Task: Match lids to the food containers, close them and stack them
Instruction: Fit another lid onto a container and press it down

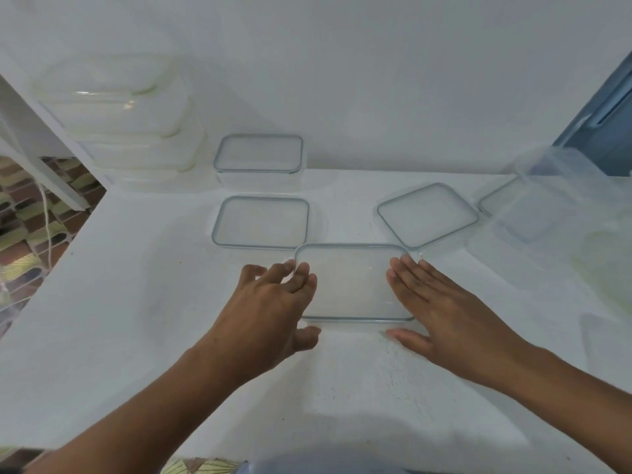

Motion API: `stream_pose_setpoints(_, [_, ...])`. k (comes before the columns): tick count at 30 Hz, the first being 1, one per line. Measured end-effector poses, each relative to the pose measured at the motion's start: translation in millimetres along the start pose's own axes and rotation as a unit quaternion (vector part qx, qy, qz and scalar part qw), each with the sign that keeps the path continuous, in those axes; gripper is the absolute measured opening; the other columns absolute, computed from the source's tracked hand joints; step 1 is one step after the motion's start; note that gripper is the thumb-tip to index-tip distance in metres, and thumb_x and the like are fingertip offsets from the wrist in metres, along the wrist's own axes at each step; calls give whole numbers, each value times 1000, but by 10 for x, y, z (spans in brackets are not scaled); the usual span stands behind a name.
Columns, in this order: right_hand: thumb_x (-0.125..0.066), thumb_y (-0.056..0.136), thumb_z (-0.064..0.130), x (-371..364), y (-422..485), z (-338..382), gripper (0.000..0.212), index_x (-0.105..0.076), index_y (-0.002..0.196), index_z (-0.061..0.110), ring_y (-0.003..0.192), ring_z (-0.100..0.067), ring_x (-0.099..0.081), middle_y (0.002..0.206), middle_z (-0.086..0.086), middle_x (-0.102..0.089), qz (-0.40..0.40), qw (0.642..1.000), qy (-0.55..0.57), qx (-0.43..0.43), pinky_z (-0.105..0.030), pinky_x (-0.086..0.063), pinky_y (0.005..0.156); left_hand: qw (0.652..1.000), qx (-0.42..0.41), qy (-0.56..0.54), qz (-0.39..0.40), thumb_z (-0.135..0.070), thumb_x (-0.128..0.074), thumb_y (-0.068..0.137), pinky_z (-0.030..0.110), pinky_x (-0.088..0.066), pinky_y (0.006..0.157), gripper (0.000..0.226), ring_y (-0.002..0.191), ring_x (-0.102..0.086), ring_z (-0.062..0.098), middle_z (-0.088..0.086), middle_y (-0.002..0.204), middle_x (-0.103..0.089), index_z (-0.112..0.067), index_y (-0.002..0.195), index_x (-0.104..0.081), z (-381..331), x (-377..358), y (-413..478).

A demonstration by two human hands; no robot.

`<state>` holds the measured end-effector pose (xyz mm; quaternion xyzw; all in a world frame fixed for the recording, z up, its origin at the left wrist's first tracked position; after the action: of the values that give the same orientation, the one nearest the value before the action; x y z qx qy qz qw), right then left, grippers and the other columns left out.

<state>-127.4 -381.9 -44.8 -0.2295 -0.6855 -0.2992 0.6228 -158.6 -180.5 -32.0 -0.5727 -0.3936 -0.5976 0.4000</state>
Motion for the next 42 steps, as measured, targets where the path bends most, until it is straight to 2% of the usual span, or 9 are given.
stream_pose_setpoints(11, [-40,97,59,-36,-69,-63,73,-45,148,7,149,-13,-28,157,-6,-38,-31,998,62,0,-32,-19,120,994,40,-100,8,-69,-41,85,47,-43,105,78,147,-42,17,-6,155,-50,-22,146,-55,71,-45,-115])
stream_pose_setpoints(18, [-45,96,54,-3,-4,-220,65,-48,148,14,148,-5,-30,156,4,-42,-35,993,106,32,-32,-22,120,998,11,-64,-1,-67,-46,87,45,-49,94,65,135,-55,16,-14,146,-58,-30,137,-61,-5,29,-280])
stream_pose_setpoints(24, [-82,81,14,10,146,-377,65,-57,141,15,140,-6,-41,148,5,-53,-40,992,114,34,-26,-23,119,995,-47,-64,-61,-42,-59,83,42,-51,83,40,109,-63,11,-19,131,-68,-34,120,-72,-254,210,-389])
stream_pose_setpoints(28, [-87,69,-4,111,307,-414,67,-67,131,13,134,-6,-41,137,0,-63,-60,992,112,23,-11,-9,118,991,-92,-73,-72,-23,-82,71,37,-49,74,47,95,-63,9,-21,125,-70,-35,116,-74,-432,233,-358])
stream_pose_setpoints(31, [-81,71,-12,127,400,-400,66,-68,130,15,132,4,-37,136,2,-63,-47,993,112,12,-4,-5,114,987,-103,-84,-93,-18,-84,75,37,-46,71,42,88,-62,11,-20,120,-72,-34,113,-74,-534,261,-305])
stream_pose_setpoints(33, [-61,88,-11,107,453,-421,62,-59,139,23,135,14,-22,146,13,-51,-20,986,163,-20,3,-3,109,987,-100,-83,-98,-17,-80,80,37,-44,72,36,86,-59,12,-19,115,-73,-32,112,-75,-612,272,-268])
stream_pose_setpoints(35, [-48,96,-7,61,479,-465,60,-52,143,30,139,13,-21,149,21,-39,-4,983,179,-37,3,-4,108,988,-100,-76,-94,-14,-73,85,37,-40,73,32,86,-56,13,-18,112,-73,-31,111,-73,-707,253,-236])
stream_pose_setpoints(40, [-50,99,1,201,439,-429,51,-56,141,29,136,19,-20,149,21,-39,-24,973,213,-92,1,-10,110,988,-89,-87,-87,-23,-64,94,37,-37,80,23,92,-55,14,-16,115,-69,-31,116,-66,-757,252,-180])
stream_pose_setpoints(42, [-59,98,14,317,339,-355,43,-59,138,29,133,23,-19,145,24,-41,-42,964,235,-113,-4,-18,113,984,-70,-129,-105,-38,-69,90,40,-44,85,36,102,-60,14,-15,128,-68,-30,125,-66,-624,304,-170])
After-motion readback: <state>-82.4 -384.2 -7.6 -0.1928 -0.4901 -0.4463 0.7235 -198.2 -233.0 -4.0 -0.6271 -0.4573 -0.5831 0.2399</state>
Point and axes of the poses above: each hand's wrist, its own y-axis towards the middle knuckle, its own x-axis out of the back of the hand, z = x × y, the point moved 8 cm from there along y, towards the middle knuckle
